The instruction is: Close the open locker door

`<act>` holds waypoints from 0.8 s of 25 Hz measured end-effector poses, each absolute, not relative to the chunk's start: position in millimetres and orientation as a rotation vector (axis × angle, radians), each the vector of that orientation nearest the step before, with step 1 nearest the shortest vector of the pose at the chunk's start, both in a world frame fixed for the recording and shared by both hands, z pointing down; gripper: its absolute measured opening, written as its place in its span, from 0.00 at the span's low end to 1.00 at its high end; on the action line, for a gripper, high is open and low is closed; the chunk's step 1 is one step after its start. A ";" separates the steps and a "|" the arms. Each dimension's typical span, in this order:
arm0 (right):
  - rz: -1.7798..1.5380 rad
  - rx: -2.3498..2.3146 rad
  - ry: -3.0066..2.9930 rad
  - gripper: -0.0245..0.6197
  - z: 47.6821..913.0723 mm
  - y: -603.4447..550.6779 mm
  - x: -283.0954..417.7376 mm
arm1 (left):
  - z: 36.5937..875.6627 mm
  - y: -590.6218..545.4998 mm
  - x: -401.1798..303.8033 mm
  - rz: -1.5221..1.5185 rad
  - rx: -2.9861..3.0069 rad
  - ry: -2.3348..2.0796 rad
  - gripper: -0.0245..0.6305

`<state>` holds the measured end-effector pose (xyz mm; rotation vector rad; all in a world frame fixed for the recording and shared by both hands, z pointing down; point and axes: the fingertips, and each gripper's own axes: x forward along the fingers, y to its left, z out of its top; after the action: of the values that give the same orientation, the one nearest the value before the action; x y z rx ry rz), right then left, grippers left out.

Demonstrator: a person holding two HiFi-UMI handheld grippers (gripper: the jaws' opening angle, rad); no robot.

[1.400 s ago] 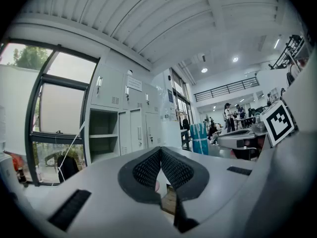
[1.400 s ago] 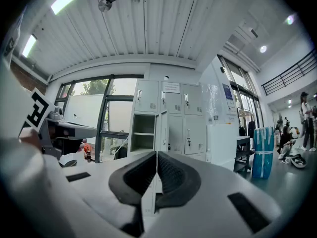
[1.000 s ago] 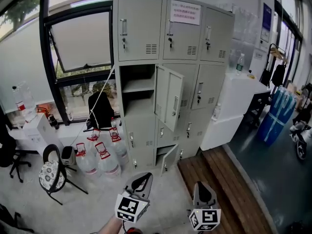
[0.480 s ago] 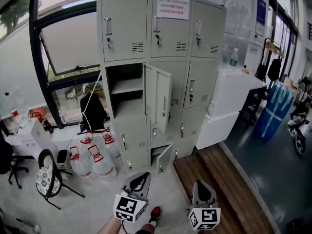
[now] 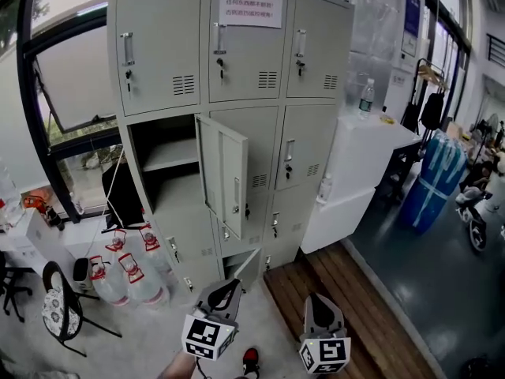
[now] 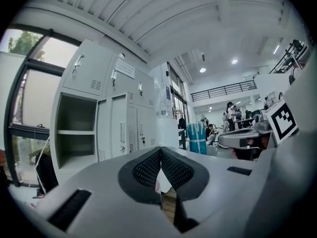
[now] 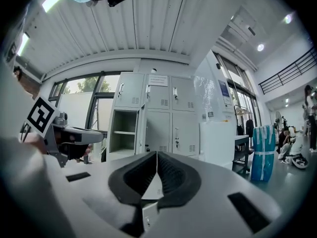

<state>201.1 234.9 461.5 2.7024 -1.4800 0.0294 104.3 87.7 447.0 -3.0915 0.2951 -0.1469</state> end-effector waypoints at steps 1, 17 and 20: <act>0.032 2.700 -1.484 0.07 460.4 227.7 212.3 | 447.0 81.5 116.2 -0.151 -3.094 0.294 0.07; 0.025 2.580 -1.715 0.07 453.6 83.2 330.0 | 445.3 -42.7 206.3 -0.148 -3.070 0.540 0.07; 0.015 2.532 -1.795 0.07 451.0 57.2 332.3 | 441.8 -63.1 200.1 -0.144 -3.047 0.627 0.07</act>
<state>332.3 57.2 451.0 2.5323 -1.7948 0.0152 200.1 -63.1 441.8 -3.0465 0.6269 -0.1444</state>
